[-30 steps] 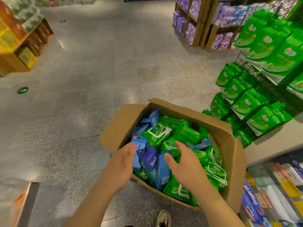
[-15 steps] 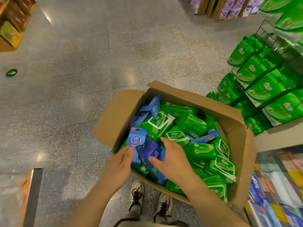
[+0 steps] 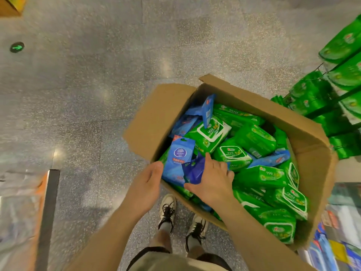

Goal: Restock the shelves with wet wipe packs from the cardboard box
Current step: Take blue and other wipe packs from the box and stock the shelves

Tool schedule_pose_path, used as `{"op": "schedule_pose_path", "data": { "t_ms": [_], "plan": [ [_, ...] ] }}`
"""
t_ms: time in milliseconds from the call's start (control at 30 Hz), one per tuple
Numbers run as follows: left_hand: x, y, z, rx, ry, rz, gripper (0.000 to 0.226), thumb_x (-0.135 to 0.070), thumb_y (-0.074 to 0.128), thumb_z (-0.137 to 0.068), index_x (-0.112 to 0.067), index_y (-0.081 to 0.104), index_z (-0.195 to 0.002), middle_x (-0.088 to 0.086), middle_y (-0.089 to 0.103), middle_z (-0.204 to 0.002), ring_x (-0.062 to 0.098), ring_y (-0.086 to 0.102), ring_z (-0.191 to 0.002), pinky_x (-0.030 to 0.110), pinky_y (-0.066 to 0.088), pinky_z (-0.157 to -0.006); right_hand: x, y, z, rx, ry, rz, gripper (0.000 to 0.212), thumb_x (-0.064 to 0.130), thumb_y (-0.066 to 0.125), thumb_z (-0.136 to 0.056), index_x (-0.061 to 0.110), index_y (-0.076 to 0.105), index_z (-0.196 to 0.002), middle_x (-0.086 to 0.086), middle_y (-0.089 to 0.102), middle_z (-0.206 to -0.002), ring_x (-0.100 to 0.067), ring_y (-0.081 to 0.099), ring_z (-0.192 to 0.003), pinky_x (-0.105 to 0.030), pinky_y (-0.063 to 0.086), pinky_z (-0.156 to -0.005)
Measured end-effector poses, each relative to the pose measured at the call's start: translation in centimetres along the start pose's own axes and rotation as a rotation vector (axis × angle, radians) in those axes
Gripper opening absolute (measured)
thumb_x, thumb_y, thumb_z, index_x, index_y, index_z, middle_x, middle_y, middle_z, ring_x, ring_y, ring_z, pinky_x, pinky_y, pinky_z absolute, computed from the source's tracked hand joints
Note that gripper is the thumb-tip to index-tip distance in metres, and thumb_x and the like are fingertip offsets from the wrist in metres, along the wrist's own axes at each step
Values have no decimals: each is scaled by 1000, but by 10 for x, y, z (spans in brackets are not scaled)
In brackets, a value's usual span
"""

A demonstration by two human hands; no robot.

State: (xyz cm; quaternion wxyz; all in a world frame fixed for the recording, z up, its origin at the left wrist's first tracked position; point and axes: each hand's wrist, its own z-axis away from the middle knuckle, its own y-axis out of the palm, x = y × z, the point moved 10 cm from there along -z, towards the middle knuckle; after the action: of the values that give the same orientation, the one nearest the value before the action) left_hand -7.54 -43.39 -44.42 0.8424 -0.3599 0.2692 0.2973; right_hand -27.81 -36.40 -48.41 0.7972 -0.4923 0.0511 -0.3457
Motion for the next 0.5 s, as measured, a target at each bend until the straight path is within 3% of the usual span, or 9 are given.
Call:
{"op": "schedule_pose_path", "data": {
  "t_ms": [133,233,333,400,500],
  "plan": [
    [-5,-1,3,15,8,-17,32,-47,30,-109,-38,58,-122,-9,64,-127,15,61,-118,40,45,-105,0,3,-8,-42,-13,51,117,73,71,-64,21,21,-156,1,53,-138,-27,38,-130,-50,31,-101],
    [-6,2,4,39,7,13,28,-49,31,-108,-41,56,-117,-9,66,-126,14,62,-116,42,46,-106,-10,-8,-7,-83,4,-28,100,70,72,-61,25,36,-143,4,59,-124,-27,44,-124,-48,31,-99],
    [-8,5,2,37,-39,66,31,-63,35,-101,-47,58,-113,-19,68,-120,12,63,-115,44,45,-108,-27,-41,-3,-153,59,-256,88,68,78,-61,25,43,-129,4,60,-115,-28,54,-117,-45,32,-100],
    [-12,10,0,40,-70,131,40,-77,39,-84,-56,63,-107,-27,70,-109,10,65,-112,48,46,-109,-35,-70,1,-219,65,-434,79,60,86,-63,24,45,-120,5,61,-112,-28,60,-111,-44,39,-102],
    [-37,23,-2,81,-19,215,45,-86,48,-71,-64,63,-108,-27,70,-115,10,64,-117,48,45,-110,-36,-120,12,-320,28,-662,71,46,92,-65,25,45,-114,6,60,-108,-20,61,-100,-30,45,-86]
  ]
}}
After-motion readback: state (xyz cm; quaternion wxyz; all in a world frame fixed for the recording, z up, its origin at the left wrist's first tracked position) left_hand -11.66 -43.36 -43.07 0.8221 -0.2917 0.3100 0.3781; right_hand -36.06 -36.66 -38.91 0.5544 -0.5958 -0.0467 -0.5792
